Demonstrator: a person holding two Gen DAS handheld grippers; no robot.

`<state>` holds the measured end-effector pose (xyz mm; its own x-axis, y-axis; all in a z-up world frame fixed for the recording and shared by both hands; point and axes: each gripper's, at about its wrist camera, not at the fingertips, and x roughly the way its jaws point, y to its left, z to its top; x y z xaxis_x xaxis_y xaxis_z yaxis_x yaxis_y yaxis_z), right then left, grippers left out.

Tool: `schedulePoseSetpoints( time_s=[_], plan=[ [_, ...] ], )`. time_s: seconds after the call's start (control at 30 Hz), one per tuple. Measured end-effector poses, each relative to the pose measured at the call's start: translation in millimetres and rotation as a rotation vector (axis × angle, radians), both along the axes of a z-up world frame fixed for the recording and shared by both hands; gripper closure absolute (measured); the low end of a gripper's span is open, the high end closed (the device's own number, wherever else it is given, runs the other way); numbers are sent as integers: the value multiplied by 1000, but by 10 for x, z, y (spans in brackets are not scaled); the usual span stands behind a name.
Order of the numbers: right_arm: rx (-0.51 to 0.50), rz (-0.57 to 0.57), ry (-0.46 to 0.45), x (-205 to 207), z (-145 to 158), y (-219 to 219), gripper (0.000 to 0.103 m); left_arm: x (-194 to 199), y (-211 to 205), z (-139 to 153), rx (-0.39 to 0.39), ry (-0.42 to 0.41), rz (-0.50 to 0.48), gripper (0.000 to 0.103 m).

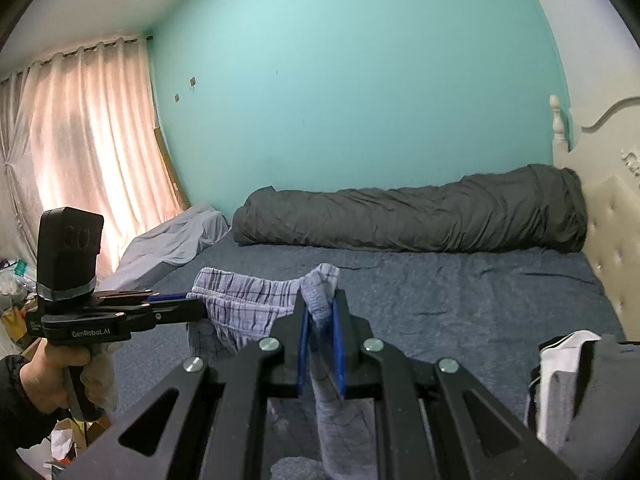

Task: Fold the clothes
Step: 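Lift the folded shirt with both tools and carry it toward the headboard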

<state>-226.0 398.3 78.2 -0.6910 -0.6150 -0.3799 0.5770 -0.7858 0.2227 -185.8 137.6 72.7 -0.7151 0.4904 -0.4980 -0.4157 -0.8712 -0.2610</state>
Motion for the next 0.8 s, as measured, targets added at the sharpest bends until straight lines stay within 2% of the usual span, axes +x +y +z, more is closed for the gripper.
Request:
schedulePoseSetpoints(
  time_s=[0.43,0.8],
  plan=[
    [28,-66,70,660,456,480,93,402,612,402,-12,49,-78,89],
    [54,-159,73,1012,617,1210,93,522,1474,580,-14,59,-195,89]
  ],
)
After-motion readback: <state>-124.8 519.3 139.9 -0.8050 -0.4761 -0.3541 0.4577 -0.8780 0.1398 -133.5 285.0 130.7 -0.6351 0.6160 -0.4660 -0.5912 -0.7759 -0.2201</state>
